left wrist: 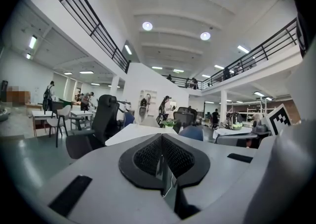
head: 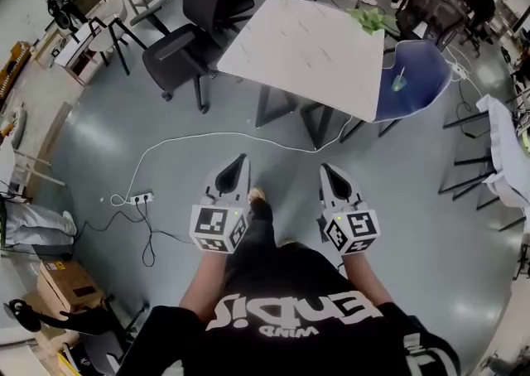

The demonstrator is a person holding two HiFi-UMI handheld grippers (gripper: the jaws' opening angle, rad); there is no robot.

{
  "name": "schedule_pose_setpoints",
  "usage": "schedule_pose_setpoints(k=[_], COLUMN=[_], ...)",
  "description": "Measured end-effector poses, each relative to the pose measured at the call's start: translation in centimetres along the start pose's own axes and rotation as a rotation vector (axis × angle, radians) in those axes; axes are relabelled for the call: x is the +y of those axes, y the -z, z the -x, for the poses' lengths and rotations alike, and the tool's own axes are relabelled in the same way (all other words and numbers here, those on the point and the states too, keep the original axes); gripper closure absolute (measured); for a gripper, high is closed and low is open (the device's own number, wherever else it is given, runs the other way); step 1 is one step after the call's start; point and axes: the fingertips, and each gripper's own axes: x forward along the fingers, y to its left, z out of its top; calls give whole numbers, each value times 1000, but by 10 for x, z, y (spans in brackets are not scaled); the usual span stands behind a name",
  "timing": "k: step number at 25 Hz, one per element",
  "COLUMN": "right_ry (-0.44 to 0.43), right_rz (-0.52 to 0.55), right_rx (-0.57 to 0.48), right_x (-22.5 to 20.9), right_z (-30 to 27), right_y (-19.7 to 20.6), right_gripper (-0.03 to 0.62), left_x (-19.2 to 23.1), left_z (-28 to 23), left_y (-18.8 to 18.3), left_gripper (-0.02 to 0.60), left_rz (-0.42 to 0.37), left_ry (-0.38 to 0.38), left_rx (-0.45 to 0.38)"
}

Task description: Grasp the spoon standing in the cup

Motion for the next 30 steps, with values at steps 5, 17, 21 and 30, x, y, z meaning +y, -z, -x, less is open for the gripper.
schedule_pose_setpoints(k=[5, 17, 21, 30], right_ry=[7, 22, 35, 95], right_rz=[-5, -36, -51, -54], right_rx=[1, -2, 3, -3], right_x=[-14, -61, -75, -92], right_z=[-22, -125, -167, -239], right_y=[0, -26, -33, -50], right_gripper=[582, 582, 582, 582], left_x=[9, 72, 100, 145], left_z=[-29, -132, -169, -235], left_y=[-1, -26, -35, -51], left_gripper=[568, 568, 568, 568], left_rz=[-2, 0, -7, -35], left_ry=[17, 17, 30, 113], left_rx=[-7, 9, 23, 39])
